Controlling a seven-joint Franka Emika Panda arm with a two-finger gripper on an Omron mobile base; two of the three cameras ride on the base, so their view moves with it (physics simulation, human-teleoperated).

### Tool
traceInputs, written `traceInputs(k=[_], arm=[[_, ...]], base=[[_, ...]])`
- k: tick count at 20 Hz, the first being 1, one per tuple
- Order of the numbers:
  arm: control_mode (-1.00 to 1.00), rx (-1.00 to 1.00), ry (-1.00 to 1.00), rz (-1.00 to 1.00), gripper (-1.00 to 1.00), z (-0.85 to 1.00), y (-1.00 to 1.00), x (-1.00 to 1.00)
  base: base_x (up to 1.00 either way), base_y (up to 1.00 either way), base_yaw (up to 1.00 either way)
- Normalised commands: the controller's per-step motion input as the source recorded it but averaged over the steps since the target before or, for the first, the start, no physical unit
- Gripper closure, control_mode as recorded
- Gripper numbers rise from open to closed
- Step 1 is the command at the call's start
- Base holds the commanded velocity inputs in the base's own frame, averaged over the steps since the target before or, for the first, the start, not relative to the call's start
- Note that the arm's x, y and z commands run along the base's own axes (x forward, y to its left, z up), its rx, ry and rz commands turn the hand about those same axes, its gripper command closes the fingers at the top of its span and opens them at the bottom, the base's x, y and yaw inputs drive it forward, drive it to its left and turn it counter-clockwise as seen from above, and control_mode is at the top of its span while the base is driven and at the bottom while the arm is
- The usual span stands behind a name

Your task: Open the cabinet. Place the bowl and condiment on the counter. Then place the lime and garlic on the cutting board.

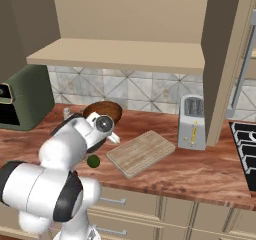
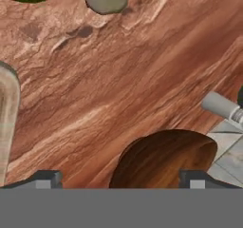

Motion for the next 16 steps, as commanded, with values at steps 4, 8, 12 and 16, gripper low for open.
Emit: traceInputs(k=[4, 8, 12, 16], arm=[[-1.0, -0.11, 0.14, 0.07, -1.0, 1.0, 0.22, -0.5], [-1.0, -0.12, 0.05, 0.01, -1.0, 1.0, 0.06, -0.41], [-1.0, -0.04, 0.08, 0.0, -1.0, 0.87, 0.0, -0.52], [-1.0, 0.0, 0.16, 0.1, -1.0, -0.1, 0.0, -0.85]], base=[[0.0, 0.0, 0.0], [0.0, 0.0, 0.0], [0.0, 0.0, 0.0], [0.0, 0.0, 0.0]])
